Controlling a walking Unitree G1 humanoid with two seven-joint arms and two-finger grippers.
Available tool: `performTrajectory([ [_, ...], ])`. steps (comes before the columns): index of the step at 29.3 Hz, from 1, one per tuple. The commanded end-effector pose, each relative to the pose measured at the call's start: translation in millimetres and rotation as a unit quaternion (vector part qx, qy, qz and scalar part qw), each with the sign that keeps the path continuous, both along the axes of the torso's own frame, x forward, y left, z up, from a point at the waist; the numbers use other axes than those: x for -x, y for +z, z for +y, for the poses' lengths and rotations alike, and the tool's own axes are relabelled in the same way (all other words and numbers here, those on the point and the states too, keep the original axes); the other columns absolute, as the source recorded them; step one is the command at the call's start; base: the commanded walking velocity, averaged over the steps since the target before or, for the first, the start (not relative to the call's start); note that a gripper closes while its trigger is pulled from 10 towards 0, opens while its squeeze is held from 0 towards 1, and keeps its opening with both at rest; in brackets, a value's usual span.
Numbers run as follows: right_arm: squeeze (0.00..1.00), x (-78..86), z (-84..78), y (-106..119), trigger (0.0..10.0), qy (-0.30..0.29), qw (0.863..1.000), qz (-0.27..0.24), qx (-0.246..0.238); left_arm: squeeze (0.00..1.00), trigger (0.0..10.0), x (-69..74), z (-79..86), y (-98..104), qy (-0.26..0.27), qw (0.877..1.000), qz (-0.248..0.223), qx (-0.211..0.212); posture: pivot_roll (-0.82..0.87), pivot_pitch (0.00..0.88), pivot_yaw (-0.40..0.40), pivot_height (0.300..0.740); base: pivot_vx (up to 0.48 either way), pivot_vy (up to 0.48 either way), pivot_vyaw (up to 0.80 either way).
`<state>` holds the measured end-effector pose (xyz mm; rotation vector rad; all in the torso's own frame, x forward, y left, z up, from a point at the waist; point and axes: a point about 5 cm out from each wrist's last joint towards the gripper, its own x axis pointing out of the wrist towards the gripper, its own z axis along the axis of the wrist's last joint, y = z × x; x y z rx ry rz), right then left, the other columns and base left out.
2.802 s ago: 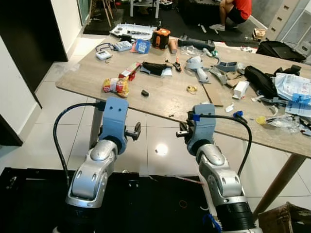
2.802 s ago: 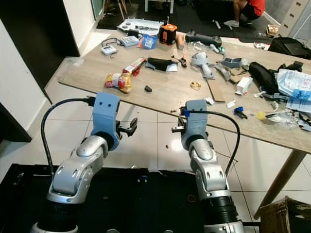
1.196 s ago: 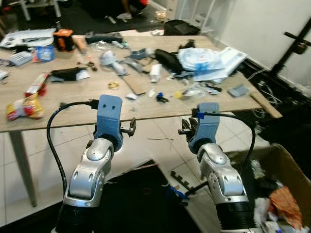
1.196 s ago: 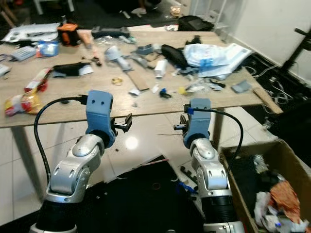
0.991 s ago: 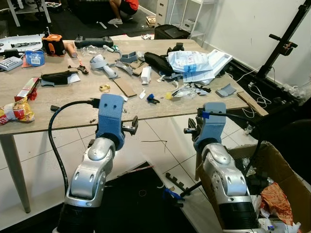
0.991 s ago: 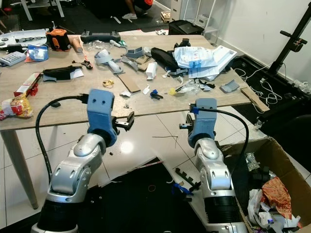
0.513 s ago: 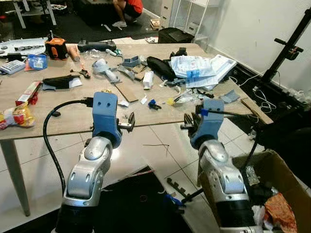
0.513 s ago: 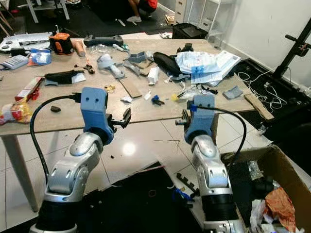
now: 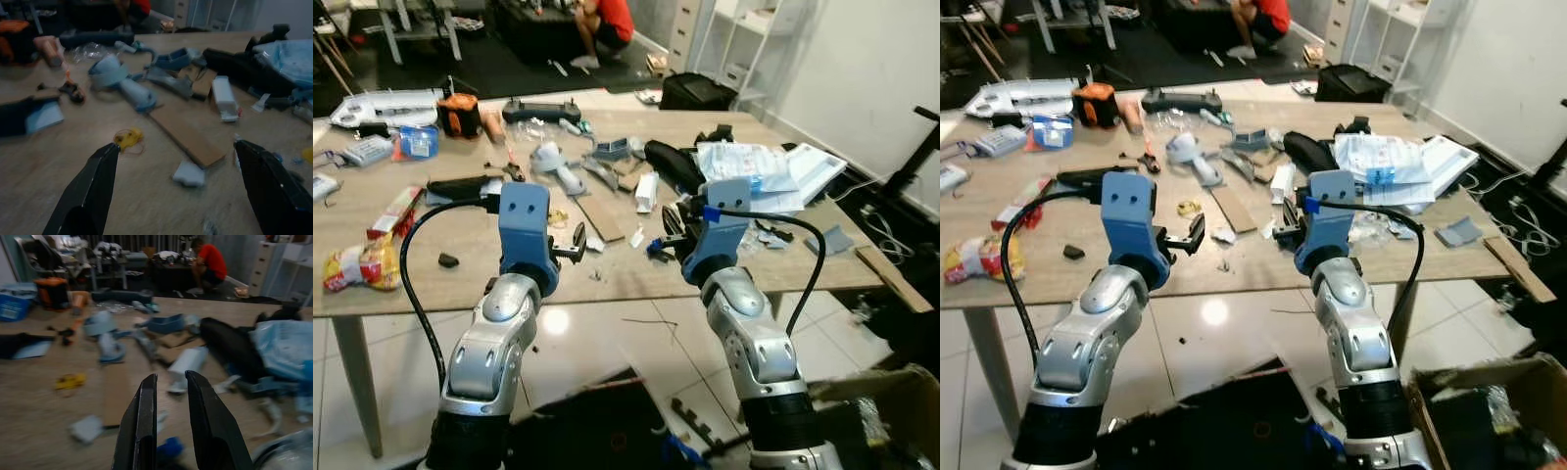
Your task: Picking trash to rubbish bin
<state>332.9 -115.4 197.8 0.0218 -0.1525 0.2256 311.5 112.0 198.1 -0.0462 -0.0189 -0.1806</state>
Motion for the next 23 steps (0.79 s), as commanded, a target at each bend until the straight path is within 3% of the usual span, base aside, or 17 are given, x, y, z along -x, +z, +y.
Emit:
performTrajectory([
  [1, 0.00, -0.3, 1.3, -1.4, 10.0, 0.004, 1.000, 0.008, 0.011, 0.00, 10.0, 0.4, -2.6, 0.5, -0.006, 1.000, -0.002, 0.001, 0.10, 0.046, -0.049, 0.740, 0.281, 0.000, 0.00],
  [11, 0.00, -6.3, -0.7, -3.7, 10.0, 0.022, 0.998, 0.035, 0.037, 0.00, 10.0, -2.4, -4.9, 0.1, -0.008, 1.000, -0.005, -0.015, 0.10, 0.049, -0.042, 0.740, 0.000, 0.000, 0.00],
  [17, 0.00, -11.1, 3.4, -17.5, 10.0, 0.046, 0.993, 0.088, 0.069, 0.00, 10.0, -5.6, -2.5, 1.2, 0.000, 1.000, -0.004, -0.022, 0.10, 0.054, -0.045, 0.740, 0.000, 0.000, 0.00],
  [23, 0.00, -25.3, 0.1, -22.9, 10.0, 0.046, 0.988, 0.117, 0.086, 0.00, 10.0, -8.4, -0.4, -0.3, 0.001, 0.999, 0.005, -0.038, 0.12, 0.063, -0.045, 0.740, 0.000, 0.000, 0.00],
])
